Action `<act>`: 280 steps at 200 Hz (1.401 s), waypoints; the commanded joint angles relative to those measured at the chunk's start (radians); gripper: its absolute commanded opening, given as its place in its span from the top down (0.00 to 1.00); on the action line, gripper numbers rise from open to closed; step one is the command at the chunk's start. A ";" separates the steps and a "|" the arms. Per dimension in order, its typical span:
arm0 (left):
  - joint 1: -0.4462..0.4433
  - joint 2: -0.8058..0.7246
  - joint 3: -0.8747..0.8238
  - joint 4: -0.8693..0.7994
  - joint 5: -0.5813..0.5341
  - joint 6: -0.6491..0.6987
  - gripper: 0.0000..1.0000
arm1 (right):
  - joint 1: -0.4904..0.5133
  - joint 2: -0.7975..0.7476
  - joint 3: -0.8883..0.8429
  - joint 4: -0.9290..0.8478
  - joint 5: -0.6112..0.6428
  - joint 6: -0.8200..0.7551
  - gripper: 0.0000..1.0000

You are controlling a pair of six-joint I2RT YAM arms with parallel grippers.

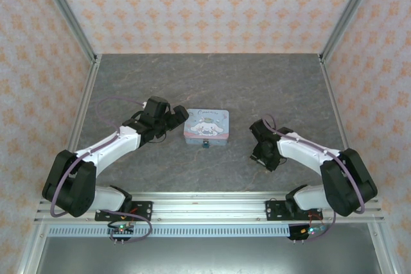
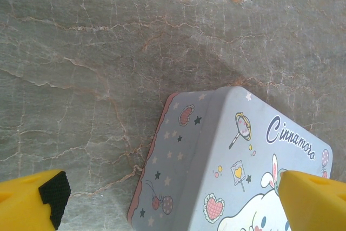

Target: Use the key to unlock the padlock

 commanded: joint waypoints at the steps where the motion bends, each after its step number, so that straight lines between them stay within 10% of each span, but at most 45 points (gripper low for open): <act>1: -0.005 -0.001 0.014 0.016 0.010 0.015 0.00 | -0.047 0.040 0.004 0.143 0.098 -0.029 0.53; 84: -0.005 0.037 0.038 0.025 0.028 0.015 0.00 | -0.082 0.087 0.037 0.150 0.058 -0.078 0.68; 146: -0.006 0.047 0.040 0.028 0.032 0.019 0.00 | -0.083 0.144 0.090 0.145 -0.007 -0.175 1.00; 280: -0.005 0.020 0.028 0.020 0.055 0.008 0.00 | 0.089 0.073 0.125 0.146 -0.195 -0.324 1.00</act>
